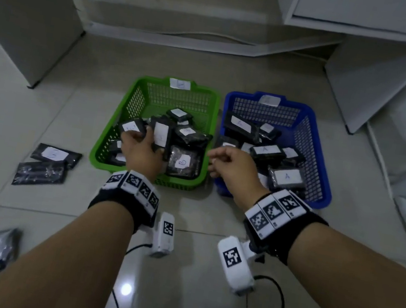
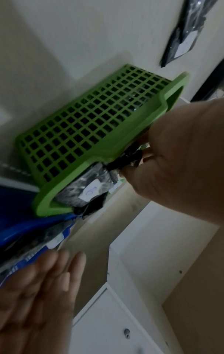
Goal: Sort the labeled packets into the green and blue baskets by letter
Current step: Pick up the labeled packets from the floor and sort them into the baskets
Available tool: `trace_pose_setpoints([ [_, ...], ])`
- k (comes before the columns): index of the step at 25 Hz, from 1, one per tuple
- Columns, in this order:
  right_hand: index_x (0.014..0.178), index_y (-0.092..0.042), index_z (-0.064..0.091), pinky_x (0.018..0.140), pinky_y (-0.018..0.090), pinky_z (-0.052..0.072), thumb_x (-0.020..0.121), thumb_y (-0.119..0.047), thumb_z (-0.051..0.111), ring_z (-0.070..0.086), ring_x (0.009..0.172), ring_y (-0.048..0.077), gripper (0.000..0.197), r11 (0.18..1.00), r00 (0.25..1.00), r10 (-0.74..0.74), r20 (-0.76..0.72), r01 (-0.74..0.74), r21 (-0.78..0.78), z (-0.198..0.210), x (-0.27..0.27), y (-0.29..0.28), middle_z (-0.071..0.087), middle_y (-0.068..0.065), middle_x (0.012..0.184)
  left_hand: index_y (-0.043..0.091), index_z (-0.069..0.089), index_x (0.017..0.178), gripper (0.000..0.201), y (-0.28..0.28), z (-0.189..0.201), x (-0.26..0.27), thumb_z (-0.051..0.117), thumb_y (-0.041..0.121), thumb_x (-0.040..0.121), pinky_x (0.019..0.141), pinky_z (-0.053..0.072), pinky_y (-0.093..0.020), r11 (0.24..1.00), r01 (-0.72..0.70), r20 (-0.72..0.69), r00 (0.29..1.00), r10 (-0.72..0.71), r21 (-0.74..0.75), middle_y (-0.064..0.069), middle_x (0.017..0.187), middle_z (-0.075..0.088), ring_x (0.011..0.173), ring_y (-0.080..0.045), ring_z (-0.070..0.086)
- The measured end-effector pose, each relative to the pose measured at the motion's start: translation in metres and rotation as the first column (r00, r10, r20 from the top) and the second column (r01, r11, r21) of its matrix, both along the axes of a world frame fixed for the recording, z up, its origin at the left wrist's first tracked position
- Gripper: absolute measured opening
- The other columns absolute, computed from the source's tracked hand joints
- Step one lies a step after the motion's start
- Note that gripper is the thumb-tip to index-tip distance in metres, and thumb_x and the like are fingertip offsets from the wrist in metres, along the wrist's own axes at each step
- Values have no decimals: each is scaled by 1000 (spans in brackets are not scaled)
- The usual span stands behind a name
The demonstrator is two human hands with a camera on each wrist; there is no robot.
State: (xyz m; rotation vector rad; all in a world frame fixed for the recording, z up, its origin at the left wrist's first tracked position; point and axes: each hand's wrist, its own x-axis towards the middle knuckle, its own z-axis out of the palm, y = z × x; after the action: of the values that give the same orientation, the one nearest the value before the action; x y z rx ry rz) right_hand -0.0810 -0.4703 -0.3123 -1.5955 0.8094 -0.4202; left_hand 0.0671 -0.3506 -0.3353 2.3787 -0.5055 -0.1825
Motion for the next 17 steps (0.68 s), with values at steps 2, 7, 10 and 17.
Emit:
trace_pose_setpoints([
  [2, 93, -5, 67, 55, 24, 48, 89, 4, 53, 56, 63, 16, 17, 1000, 998, -28, -54, 28, 7, -1, -35, 1, 62, 6, 74, 9, 55, 130, 45, -6, -3, -20, 57, 9, 85, 104, 33, -38, 999, -2, 139, 990, 9, -49, -22, 134, 33, 122, -39, 35],
  [7, 90, -20, 71, 76, 26, 51, 86, -7, 59, 63, 75, 11, 19, 988, 953, -96, -286, 56, -145, -26, -167, 3, 69, -3, 83, 16, 70, 96, 26, -35, -11, -128, 58, 7, 75, 96, 40, -40, 917, 366, 281, 907, -314, -156, -13, 114, 49, 108, -34, 46],
  [10, 99, -21, 70, 87, 31, 49, 82, -8, 60, 62, 91, 17, 23, 938, 845, -266, -463, 117, -327, -49, -271, 20, 68, 1, 96, 17, 70, 92, 24, -42, -26, -204, 58, 4, 76, 94, 38, -30, 736, 631, 126, 774, -621, -245, -5, 102, 50, 101, -26, 49],
  [17, 134, -34, 37, 84, 40, 47, 71, -49, 71, 41, 107, 31, 73, 966, 440, -143, -887, -134, -222, -64, -389, 90, 39, 8, 116, 23, 70, 92, 21, -26, -47, -317, 60, 7, 82, 81, 44, -23, 309, 929, -180, 275, -945, -206, 2, 92, 60, 85, -13, 57],
])
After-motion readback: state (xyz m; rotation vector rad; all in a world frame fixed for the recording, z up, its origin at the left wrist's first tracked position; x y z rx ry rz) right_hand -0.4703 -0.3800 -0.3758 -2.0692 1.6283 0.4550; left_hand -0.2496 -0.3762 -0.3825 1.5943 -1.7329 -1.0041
